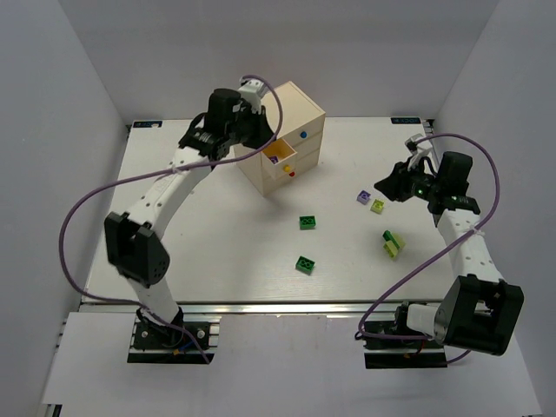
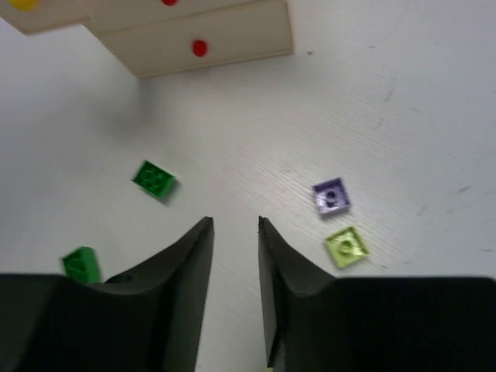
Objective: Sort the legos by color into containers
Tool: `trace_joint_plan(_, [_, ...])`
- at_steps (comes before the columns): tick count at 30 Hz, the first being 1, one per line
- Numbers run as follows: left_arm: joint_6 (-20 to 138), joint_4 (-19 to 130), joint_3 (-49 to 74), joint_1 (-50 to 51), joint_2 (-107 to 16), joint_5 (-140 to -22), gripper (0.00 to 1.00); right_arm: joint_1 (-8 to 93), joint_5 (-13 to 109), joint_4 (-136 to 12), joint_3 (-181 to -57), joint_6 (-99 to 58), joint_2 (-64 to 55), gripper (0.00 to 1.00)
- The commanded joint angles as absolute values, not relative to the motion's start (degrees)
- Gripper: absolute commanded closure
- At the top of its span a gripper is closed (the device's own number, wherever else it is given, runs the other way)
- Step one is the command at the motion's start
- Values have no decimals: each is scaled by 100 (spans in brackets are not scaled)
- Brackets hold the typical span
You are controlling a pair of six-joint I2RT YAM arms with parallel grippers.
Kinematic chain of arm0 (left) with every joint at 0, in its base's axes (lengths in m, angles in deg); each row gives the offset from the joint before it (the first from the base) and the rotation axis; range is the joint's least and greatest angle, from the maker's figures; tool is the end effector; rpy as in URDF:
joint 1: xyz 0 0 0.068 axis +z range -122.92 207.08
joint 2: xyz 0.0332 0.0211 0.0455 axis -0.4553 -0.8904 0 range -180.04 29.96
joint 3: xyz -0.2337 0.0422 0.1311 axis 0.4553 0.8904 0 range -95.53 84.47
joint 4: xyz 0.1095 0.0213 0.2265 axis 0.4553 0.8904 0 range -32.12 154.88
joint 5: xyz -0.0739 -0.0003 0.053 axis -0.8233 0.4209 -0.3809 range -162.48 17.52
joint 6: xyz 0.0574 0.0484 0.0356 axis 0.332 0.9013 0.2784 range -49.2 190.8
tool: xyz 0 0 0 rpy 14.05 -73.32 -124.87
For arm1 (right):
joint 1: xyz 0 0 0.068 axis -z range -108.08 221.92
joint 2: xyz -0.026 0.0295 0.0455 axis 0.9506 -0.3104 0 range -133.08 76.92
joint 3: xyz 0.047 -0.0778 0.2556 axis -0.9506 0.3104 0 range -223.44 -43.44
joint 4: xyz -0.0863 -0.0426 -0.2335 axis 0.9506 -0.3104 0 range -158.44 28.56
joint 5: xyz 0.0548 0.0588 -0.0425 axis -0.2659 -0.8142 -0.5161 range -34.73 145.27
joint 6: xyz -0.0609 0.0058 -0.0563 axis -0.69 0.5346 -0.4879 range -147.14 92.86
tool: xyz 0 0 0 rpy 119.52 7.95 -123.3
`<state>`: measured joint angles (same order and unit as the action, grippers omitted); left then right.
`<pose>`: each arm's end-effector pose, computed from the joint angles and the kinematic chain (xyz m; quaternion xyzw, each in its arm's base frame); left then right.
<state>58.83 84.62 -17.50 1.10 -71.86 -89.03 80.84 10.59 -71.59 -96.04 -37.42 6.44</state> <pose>0.3842 -0.2102 0.3667 0.1778 0.8264 -0.2849 0.4520 0.2902 0.0062 0.2865 -0.2050 0.7906 0.2419 0.5239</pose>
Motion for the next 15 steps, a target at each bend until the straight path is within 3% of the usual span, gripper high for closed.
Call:
trace_joint_plan(1, [5752,8083,-935,168,-5629,-8333,100,8018,1948,-7110,-9740,-4452,268,69])
trace_joint_plan(2, [5779,7821,-69,168,-5278,-8146,100,7913,2333,-7258,-9880,-4863,91,67])
trace_joint_plan(4, [5805,7643,823,221,-4249,-7742,96,7834,2617,-7829,-10354,-5339,-539,51])
trace_joint_plan(5, [5805,7520,1619,221,-3941,-7096,82,7711,2862,-8014,-10521,-5716,-735,30])
trace_joint_plan(6, [5814,7458,2018,221,-3651,-6898,66,7675,2986,-8259,-10775,-5876,-945,18])
trace_joint_plan(7, [5814,7405,2362,273,-3152,-6678,42,7605,3083,-8366,-10900,-6026,-1304,11])
trace_joint_plan(8, [5832,7344,2939,274,-2956,-6293,34,7500,3258,-8419,-11031,-6210,-1482,11])
trace_joint_plan(10, [5963,7343,3504,274,-2500,-5923,28,7350,3513,-8630,-11469,-6308,-1982,11])
trace_joint_plan(15, [6174,7378,3965,274,-2128,-5509,27,7018,3971,-9140,-12516,-6343,-2994,13])
